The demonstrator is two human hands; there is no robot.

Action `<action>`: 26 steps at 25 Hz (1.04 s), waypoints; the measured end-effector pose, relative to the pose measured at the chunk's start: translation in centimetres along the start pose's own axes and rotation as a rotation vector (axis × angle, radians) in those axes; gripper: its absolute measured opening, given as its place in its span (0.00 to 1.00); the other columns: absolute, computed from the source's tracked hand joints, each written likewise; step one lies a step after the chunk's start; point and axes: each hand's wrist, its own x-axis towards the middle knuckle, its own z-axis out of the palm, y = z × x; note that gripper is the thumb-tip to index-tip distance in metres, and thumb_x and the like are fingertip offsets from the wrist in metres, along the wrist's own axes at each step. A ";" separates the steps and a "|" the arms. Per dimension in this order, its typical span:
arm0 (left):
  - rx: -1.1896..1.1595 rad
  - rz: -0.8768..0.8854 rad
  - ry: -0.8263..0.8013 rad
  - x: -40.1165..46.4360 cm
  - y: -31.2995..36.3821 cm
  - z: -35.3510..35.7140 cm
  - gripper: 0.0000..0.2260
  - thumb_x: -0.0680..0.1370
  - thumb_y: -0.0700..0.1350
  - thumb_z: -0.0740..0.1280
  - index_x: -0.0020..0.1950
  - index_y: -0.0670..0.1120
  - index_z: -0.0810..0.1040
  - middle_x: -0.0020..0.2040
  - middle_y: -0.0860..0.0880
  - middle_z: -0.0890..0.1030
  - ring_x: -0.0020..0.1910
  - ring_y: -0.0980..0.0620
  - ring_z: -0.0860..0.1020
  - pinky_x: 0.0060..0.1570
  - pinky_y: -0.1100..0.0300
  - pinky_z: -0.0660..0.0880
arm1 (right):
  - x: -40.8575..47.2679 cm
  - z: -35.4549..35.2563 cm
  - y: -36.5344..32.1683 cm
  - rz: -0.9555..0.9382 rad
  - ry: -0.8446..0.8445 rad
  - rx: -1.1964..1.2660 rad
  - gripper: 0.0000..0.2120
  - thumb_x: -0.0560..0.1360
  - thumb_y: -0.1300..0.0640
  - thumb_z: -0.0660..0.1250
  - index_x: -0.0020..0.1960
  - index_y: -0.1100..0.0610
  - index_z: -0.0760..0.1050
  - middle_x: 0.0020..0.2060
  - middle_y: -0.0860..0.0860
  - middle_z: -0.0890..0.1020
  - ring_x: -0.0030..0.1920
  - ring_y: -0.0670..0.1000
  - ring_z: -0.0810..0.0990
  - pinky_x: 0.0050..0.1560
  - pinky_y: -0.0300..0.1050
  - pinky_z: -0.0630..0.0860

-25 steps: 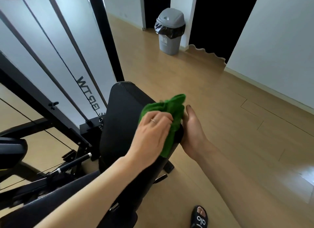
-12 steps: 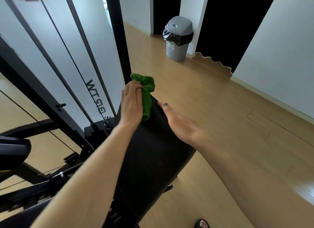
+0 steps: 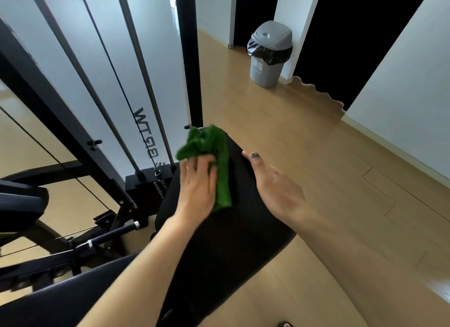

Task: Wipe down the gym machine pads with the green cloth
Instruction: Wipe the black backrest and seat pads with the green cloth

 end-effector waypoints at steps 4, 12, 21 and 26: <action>-0.107 -0.627 0.068 8.1 -3.6 0.4 0.16 0.85 0.48 0.51 0.64 0.40 0.70 0.63 0.35 0.74 0.62 0.36 0.72 0.61 0.45 0.67 | -0.1 -0.1 0.0 0.012 0.022 -0.033 0.26 0.80 0.32 0.35 0.75 0.26 0.56 0.76 0.36 0.65 0.77 0.47 0.62 0.73 0.52 0.58; -0.127 -0.442 0.087 -6.7 6.1 1.6 0.11 0.82 0.49 0.53 0.52 0.43 0.70 0.51 0.44 0.72 0.50 0.43 0.70 0.56 0.49 0.68 | -0.6 -0.2 -0.1 0.021 0.023 -0.036 0.24 0.81 0.34 0.37 0.75 0.27 0.57 0.76 0.36 0.65 0.77 0.48 0.63 0.72 0.52 0.58; -0.031 -0.570 0.190 5.0 2.3 1.0 0.12 0.85 0.45 0.53 0.55 0.38 0.71 0.55 0.40 0.75 0.50 0.45 0.69 0.53 0.46 0.67 | -0.1 -0.1 -0.1 0.031 0.034 -0.056 0.25 0.80 0.33 0.36 0.74 0.26 0.56 0.76 0.38 0.67 0.76 0.50 0.65 0.72 0.54 0.58; -0.087 -0.570 0.185 1.3 5.4 1.4 0.09 0.85 0.47 0.54 0.51 0.43 0.69 0.53 0.44 0.74 0.52 0.43 0.71 0.55 0.46 0.69 | 0.0 -0.2 0.0 -0.013 0.037 -0.074 0.26 0.81 0.35 0.38 0.77 0.33 0.58 0.77 0.40 0.66 0.76 0.52 0.65 0.73 0.55 0.58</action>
